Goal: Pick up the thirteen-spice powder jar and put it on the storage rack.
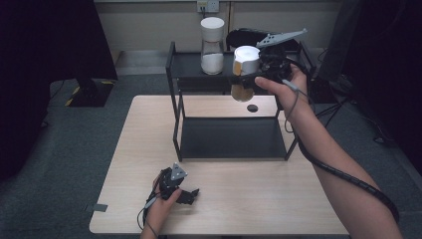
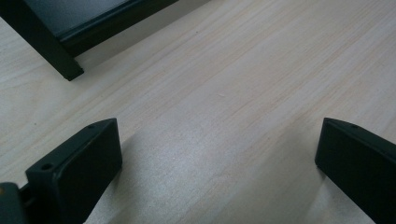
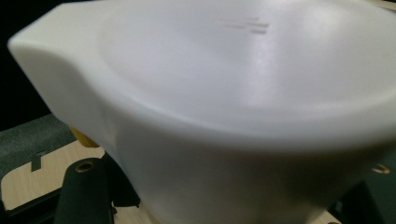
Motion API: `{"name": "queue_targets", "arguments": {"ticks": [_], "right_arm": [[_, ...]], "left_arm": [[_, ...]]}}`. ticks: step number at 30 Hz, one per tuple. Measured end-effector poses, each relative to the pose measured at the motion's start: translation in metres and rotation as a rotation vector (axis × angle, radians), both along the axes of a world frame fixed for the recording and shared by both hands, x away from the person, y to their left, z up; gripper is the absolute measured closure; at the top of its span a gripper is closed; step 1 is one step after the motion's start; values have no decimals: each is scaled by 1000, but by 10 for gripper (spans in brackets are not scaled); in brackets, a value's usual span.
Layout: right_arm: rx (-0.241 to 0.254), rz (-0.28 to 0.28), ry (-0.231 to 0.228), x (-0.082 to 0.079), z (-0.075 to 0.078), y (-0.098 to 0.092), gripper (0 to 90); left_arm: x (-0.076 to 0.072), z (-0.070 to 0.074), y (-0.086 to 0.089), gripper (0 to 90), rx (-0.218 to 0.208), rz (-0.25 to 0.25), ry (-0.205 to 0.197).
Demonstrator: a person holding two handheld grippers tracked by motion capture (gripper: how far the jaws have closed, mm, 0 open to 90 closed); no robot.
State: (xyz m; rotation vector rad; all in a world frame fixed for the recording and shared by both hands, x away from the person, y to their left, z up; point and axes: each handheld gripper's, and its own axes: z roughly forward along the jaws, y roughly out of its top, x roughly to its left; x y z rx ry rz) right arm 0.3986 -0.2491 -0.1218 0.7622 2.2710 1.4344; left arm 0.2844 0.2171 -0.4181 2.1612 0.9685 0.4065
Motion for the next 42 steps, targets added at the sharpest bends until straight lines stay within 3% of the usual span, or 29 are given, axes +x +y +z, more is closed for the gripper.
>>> {"name": "queue_targets", "arguments": {"ticks": [10,19,42], "right_arm": [[-4,-38,-6,11,24,1,300],[0,-82,-15,22,31,7,300],[-11,-171,-4,59,26,18,299]], "left_arm": [[0,0,0,0,2,-1,1],[0,0,0,0,0,0,1],[0,0,0,0,1,0,1]]}}
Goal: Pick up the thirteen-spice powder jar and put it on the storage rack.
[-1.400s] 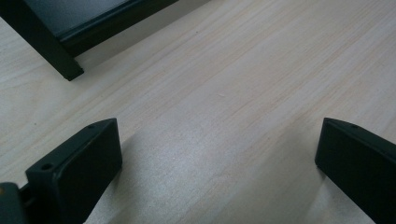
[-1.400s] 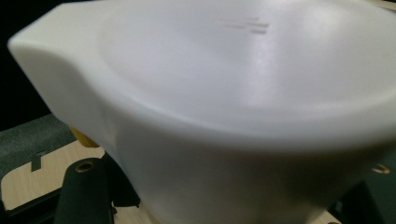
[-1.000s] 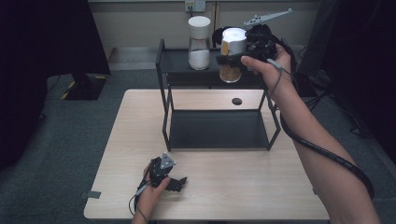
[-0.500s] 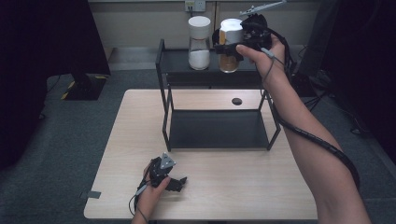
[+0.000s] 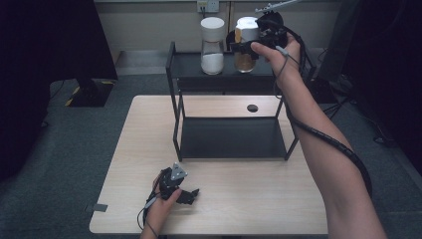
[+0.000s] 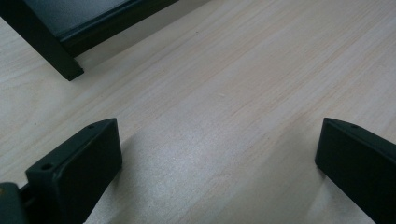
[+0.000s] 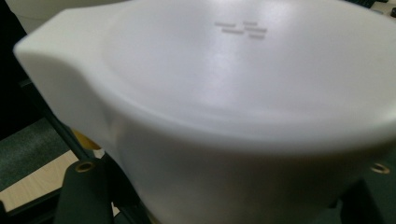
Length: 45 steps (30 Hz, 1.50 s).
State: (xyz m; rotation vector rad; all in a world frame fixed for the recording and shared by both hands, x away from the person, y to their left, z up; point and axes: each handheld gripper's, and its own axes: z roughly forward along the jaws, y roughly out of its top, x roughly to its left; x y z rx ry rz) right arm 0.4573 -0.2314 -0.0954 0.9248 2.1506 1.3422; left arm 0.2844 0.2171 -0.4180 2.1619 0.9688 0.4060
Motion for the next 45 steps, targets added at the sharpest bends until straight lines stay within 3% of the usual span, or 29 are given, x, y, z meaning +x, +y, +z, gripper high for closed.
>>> {"name": "queue_targets", "arguments": {"ticks": [6,17,19,21,27,36,42,45], "right_arm": [[-6,3,7,2,-5,5,299],[31,-15,-2,-1,-12,5,290],[27,-17,-5,-2,-12,6,254],[27,-32,-3,-3,-13,8,161],[-7,-59,-26,-11,-17,10,49],[1,-78,-47,-29,-24,0,16],[2,-53,-50,-39,-28,-7,0],[4,-53,-30,-44,-30,-6,0]], "left_arm": [[0,0,0,0,0,0,0],[0,0,0,0,0,0,0],[0,0,0,0,0,0,0],[0,0,0,0,0,0,0],[0,0,0,0,0,0,0],[0,0,0,0,0,0,0],[0,0,0,0,2,-1,-1],[0,0,0,0,0,1,-1]]}}
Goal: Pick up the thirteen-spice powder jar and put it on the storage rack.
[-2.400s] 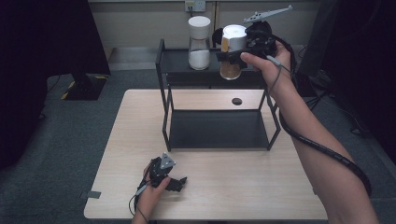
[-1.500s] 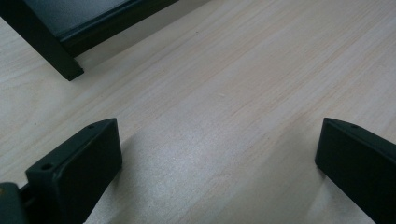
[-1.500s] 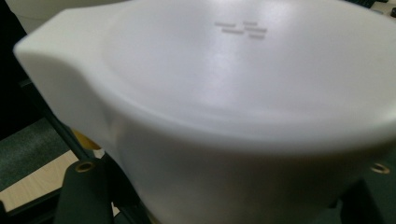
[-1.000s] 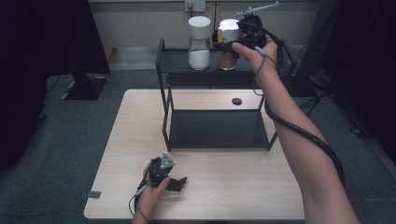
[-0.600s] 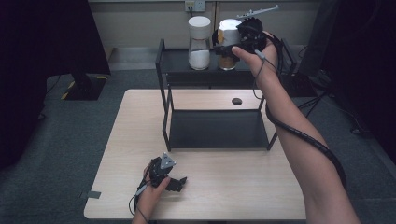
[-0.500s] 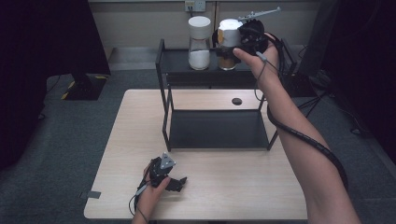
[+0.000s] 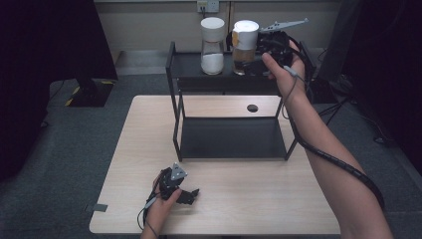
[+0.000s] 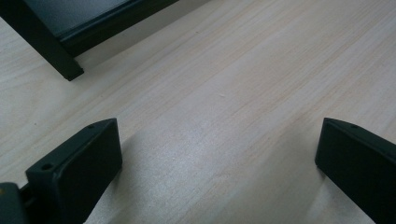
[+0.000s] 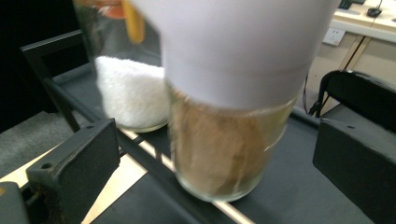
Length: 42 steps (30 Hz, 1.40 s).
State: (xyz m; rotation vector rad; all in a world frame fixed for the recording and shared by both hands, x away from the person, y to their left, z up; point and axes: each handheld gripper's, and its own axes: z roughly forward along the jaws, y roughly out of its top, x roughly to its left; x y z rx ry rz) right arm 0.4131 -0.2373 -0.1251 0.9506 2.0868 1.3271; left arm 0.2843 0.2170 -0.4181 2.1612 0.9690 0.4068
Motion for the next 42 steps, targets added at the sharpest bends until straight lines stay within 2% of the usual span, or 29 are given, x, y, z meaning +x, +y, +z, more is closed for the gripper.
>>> {"name": "queue_targets", "arguments": {"ticks": [5,7,12,23,32,35,42], "right_arm": [[4,23,-2,-9,-6,-2,0],[-11,23,-11,-14,-8,-1,0],[0,39,-17,-24,-16,-2,0],[9,111,-20,-43,-38,-9,0],[38,173,-1,-55,-69,-14,0],[32,196,1,-60,-80,-14,0],[39,247,38,-65,-115,-16,0]], "left_arm": [[0,0,0,0,0,0,0],[0,0,0,0,0,0,0],[0,0,0,0,0,0,0],[0,0,0,0,0,1,-1],[0,0,0,0,0,1,-2],[0,0,0,0,0,0,-2],[0,0,0,0,0,0,-1]]}}
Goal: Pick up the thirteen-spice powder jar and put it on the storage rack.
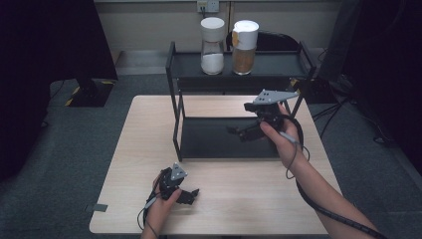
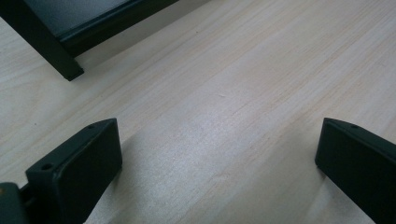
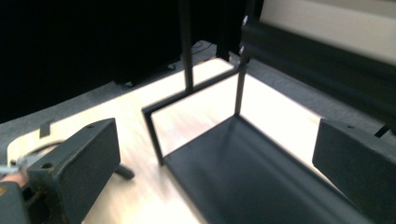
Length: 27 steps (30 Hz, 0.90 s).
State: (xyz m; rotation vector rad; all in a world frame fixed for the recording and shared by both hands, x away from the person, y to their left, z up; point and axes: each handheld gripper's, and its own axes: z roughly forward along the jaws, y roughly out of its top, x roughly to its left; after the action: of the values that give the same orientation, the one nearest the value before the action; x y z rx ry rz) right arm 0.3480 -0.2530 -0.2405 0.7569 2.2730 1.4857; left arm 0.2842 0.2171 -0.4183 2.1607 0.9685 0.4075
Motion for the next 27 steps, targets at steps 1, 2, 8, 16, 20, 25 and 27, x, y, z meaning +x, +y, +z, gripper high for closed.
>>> {"name": "queue_targets", "arguments": {"ticks": [1,2,8,16,20,25,27], "right_arm": [[1,7,10,-1,-7,-1,0],[2,13,18,-1,-14,-1,0],[-9,44,69,-3,-54,-3,0],[-64,70,120,-1,-99,-4,2],[-104,90,131,-3,-116,-6,3],[-161,114,147,-11,-140,-7,5],[-172,116,167,-14,-152,-9,5]], "left_arm": [[0,0,0,0,0,0,0],[0,0,0,0,0,0,0],[0,0,0,0,0,0,0],[0,0,0,0,0,0,0],[0,0,0,0,0,0,0],[0,0,0,0,0,0,0],[0,0,0,0,0,0,0]]}}
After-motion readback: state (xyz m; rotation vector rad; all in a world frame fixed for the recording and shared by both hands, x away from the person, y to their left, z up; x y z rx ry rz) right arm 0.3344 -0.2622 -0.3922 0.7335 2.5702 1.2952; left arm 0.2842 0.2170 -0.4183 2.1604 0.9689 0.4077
